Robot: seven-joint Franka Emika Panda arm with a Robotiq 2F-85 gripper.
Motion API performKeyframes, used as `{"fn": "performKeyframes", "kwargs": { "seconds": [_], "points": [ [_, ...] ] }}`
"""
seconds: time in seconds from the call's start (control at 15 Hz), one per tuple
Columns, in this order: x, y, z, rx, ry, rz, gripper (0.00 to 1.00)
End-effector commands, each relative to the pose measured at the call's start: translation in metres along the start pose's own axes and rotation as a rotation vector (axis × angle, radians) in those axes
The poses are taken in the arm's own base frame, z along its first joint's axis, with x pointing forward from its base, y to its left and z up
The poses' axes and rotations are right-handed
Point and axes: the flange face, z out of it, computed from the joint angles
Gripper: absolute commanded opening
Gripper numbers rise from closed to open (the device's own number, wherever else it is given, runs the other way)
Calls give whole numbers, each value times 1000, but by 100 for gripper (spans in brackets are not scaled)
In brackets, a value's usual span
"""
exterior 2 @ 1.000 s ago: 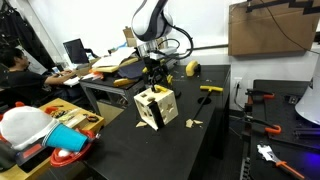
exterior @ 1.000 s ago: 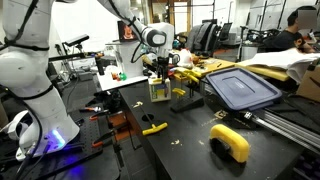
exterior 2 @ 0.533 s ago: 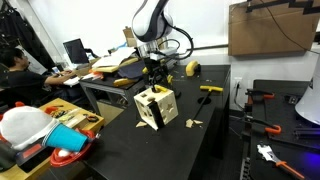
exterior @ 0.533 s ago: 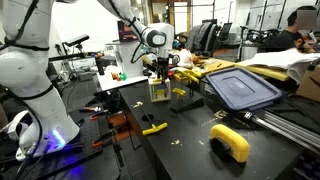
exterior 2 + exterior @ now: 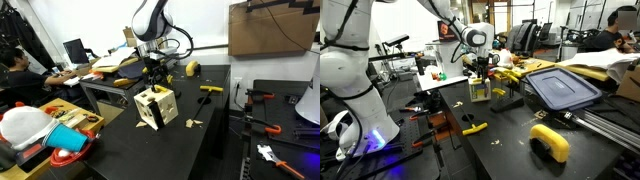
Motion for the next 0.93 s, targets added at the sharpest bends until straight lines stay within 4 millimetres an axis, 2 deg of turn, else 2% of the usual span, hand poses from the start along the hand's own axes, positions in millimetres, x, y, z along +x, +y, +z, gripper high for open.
{"fn": "performKeyframes", "kwargs": {
  "seconds": [0.0, 0.6, 0.67, 0.73, 0.87],
  "points": [
    [-11, -2, -12, 27, -2, 17, 100],
    [-17, -10, -10, 50, -14, 29, 100],
    [-17, -12, -9, 51, -15, 29, 75],
    [-17, -13, -9, 52, -15, 29, 74],
    [-17, -14, -9, 55, -13, 31, 59]
  ]
}}
